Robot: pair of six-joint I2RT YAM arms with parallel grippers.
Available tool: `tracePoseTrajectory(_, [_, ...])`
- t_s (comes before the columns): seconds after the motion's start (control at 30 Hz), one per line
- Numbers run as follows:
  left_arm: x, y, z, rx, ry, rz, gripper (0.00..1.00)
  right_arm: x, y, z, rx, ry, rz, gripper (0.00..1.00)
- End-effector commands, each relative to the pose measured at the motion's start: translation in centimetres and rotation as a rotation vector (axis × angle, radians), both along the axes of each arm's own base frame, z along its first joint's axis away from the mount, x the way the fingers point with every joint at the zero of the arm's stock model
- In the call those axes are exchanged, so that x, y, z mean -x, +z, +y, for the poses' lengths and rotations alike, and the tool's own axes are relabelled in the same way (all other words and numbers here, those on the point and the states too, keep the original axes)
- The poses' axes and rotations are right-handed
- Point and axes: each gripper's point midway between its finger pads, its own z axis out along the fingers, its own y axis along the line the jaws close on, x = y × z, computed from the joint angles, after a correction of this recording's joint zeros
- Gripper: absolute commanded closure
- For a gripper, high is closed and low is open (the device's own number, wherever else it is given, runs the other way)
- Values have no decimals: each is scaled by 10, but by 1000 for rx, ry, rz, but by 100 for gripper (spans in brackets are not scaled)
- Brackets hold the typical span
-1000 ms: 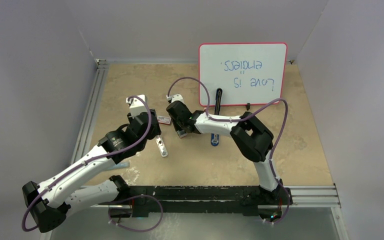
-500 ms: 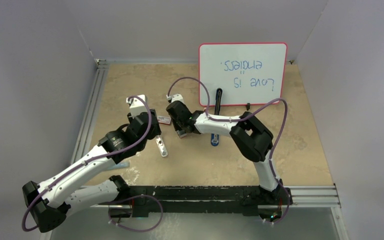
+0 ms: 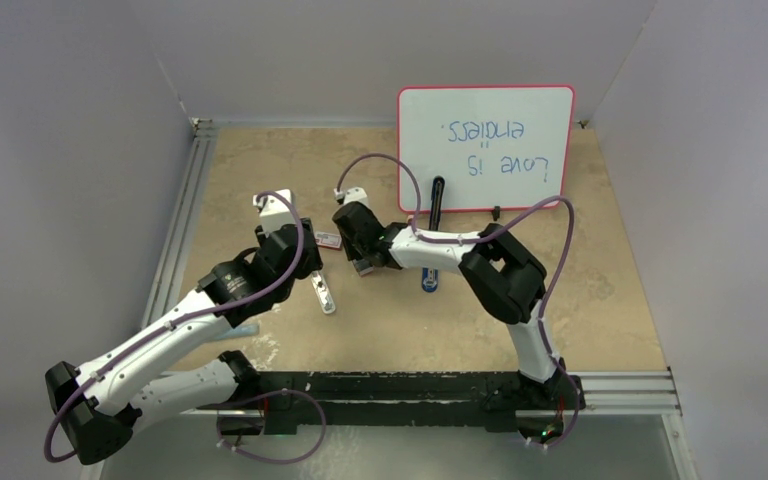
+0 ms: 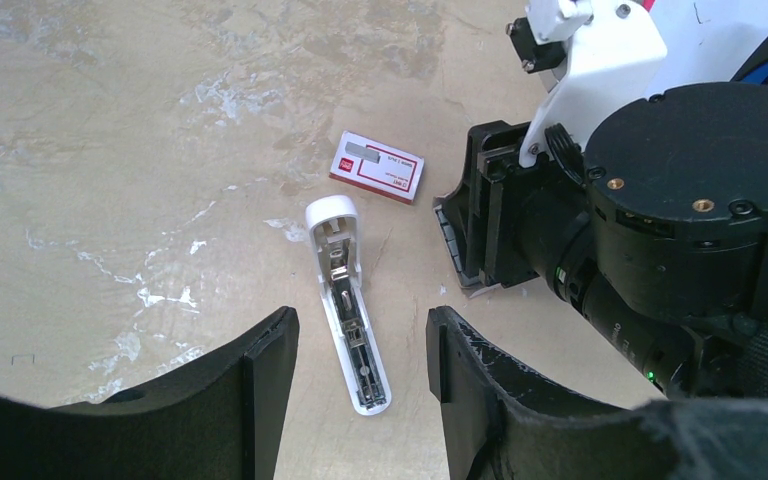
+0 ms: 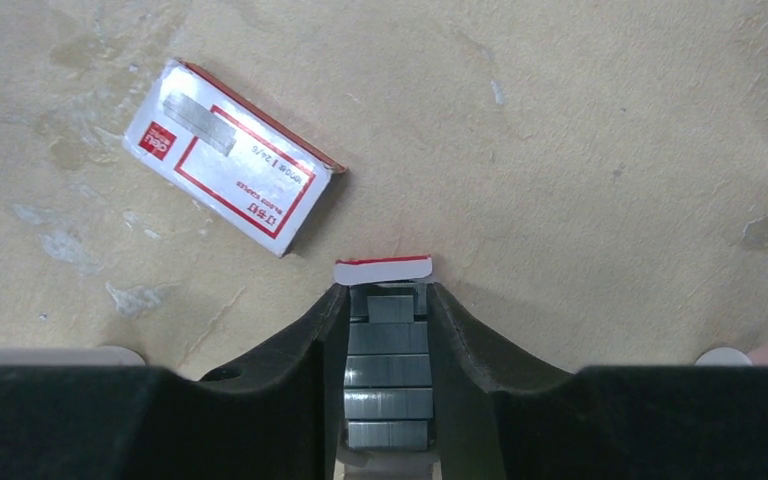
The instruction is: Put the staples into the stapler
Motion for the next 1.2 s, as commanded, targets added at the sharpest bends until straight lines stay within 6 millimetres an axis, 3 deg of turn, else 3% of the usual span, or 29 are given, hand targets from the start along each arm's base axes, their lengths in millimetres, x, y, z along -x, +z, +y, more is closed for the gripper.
tracePoseTrajectory(0.0, [-3, 10, -2, 23, 18, -30, 50, -6, 22, -1, -39, -42, -55, 62])
tracePoseTrajectory(0.2, [-4, 10, -2, 23, 18, -29, 50, -7, 68, -2, -117, -63, -110, 60])
tracePoseTrajectory(0.3, [-4, 9, -2, 22, 18, -28, 50, -3, 72, -3, -125, -48, -106, 69])
tracePoseTrajectory(0.47, [-4, 10, -2, 23, 16, -28, 50, 1, 59, -4, -108, -38, -81, 86])
tracePoseTrajectory(0.6, [-4, 9, -2, 23, 16, -27, 50, 7, 48, -4, -110, -31, -66, 88])
tracePoseTrajectory(0.8, [-4, 8, -3, 19, 16, -24, 50, 16, 32, -1, -99, -17, -37, 83])
tracePoseTrajectory(0.97, [-4, 8, -3, 18, 15, -24, 50, 14, 26, 2, -96, -19, -33, 73])
tracePoseTrajectory(1.17, [-4, 8, -2, 18, 19, -26, 50, 10, 20, 5, -80, -24, -30, 72])
